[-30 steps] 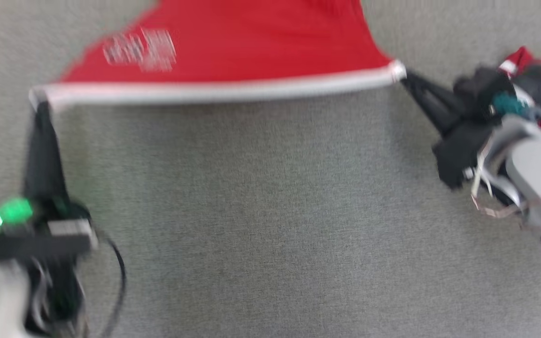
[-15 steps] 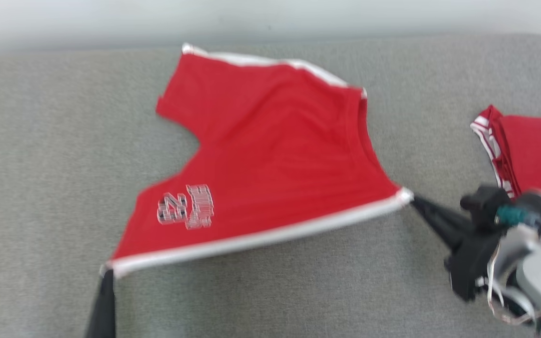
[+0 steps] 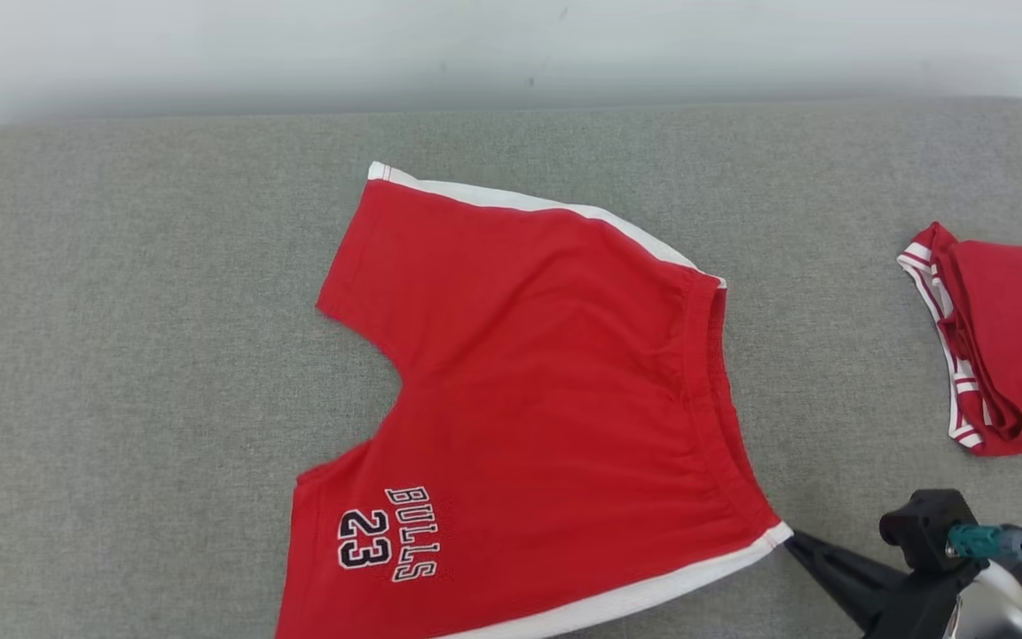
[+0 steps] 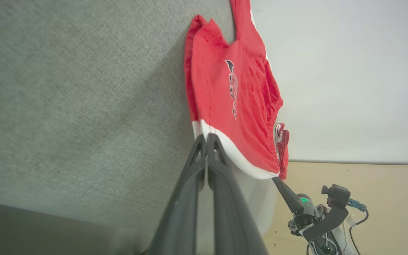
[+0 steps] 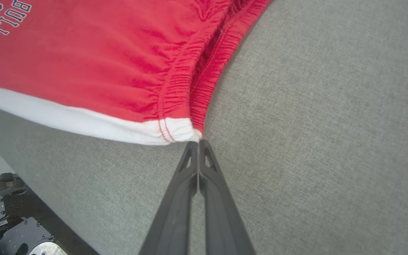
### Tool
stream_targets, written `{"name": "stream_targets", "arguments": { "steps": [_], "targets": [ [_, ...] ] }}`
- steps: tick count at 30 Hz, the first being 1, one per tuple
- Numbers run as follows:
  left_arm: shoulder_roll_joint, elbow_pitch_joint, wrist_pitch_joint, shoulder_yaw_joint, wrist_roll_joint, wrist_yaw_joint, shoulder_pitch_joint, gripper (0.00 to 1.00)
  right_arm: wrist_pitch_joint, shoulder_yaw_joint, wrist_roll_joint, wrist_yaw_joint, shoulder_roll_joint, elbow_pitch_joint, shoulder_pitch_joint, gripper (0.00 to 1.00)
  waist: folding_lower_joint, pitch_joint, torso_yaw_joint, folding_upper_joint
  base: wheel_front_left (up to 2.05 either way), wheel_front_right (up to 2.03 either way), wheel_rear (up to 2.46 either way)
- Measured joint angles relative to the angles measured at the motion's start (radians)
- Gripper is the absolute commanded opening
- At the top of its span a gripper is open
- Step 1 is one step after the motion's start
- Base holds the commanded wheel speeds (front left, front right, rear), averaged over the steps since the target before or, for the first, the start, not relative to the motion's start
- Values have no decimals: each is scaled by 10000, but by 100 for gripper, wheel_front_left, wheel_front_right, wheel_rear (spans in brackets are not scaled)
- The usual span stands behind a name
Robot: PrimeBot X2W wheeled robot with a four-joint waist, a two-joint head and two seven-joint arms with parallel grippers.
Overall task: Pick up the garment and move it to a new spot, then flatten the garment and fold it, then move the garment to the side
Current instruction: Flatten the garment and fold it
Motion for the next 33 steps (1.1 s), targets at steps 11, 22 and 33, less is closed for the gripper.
{"name": "stream_targets", "arguments": {
  "steps": [11, 22, 33],
  "targets": [
    [408, -378, -1022, 989, 1417, 150, -1616, 0, 113, -554, -314, 0, 715, -1354, 342, 0, 1, 235, -128, 1, 0, 0, 0],
    [-40, 610, -1191, 748, 2865, 686, -5085, 0, -263, -355, -719, 0, 1524, -1344, -1397, 0, 2, 783, -367, 2, 0, 0, 0],
    [-510, 2780, -1360, 102, 4707, 1055, -8586, 0, -1133, -625, -477, 0, 2612, -483, -2594, 0, 3, 1756, -471, 3, 0, 0, 0]
  ]
}}
